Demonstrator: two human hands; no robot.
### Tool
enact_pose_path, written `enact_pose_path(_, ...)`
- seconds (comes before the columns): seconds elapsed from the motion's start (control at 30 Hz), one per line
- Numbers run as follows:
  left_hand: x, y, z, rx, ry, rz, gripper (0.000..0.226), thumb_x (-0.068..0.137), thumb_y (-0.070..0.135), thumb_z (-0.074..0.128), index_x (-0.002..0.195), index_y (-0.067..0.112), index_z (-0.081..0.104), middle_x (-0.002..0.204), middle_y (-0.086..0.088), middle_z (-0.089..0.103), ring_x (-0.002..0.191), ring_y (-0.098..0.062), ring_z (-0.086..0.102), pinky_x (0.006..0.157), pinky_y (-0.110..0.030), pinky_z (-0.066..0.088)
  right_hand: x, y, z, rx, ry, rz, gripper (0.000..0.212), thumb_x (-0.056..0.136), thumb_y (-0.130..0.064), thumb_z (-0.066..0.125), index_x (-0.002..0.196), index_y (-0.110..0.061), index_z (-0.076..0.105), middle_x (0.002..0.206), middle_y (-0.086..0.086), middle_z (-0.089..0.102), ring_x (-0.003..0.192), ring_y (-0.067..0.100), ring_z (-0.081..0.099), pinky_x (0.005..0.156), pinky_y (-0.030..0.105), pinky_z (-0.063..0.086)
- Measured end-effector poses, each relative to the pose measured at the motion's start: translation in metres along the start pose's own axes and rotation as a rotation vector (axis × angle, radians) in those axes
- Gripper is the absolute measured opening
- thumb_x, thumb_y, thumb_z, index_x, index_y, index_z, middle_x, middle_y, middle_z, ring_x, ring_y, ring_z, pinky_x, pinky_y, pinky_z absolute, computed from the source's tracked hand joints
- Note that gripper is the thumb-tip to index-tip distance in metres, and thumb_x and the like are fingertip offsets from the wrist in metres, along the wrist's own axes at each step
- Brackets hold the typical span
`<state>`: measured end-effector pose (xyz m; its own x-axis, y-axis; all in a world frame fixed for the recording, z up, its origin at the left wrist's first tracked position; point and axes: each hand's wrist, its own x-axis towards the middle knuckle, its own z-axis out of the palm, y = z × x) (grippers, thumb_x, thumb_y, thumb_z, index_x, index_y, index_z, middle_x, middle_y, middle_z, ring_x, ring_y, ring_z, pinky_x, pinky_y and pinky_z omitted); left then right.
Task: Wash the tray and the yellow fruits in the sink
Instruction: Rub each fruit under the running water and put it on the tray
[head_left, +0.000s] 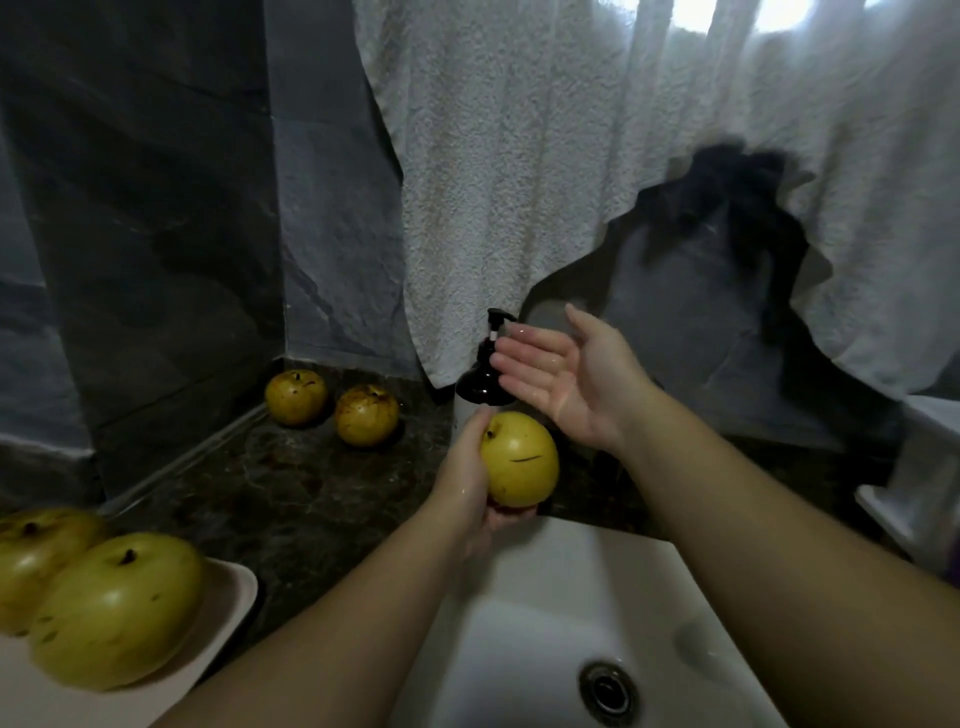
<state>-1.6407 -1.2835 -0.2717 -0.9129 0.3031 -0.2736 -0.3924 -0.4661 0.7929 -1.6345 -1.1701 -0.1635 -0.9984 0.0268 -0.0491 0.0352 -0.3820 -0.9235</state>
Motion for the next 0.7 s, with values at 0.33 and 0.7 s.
enact_pose_path(0.33, -0.051, -0.030, 0.022, 0.227, -0.035, 0.003, 0.044, 0.093, 0.063, 0.060, 0.112, 0.025, 0.071, 0.101, -0.011, 0.077, 0.082, -0.029, 0.075, 0.057, -0.036, 0.058, -0.093, 0.078, -0.045, -0.633, 0.288, -0.070, 0.036, 0.101, -0.060, 0.044, 0.108, -0.033, 0.067, 0.117, 0.000, 0.067, 0.107, 0.018, 0.063, 0.099, 0.039, 0.049)
enact_pose_path(0.7, -0.077, -0.073, 0.048, 0.362, -0.060, -0.191, 0.054, 0.097, 0.070, 0.049, 0.122, 0.027, 0.068, 0.108, -0.011, 0.078, 0.092, -0.028, 0.075, 0.063, -0.039, 0.062, -0.128, 0.099, -0.094, -0.935, 0.365, -0.161, 0.050, 0.100, -0.062, 0.031, 0.135, -0.036, 0.057, 0.132, -0.003, 0.059, 0.104, 0.011, 0.056, 0.079, 0.029, 0.038)
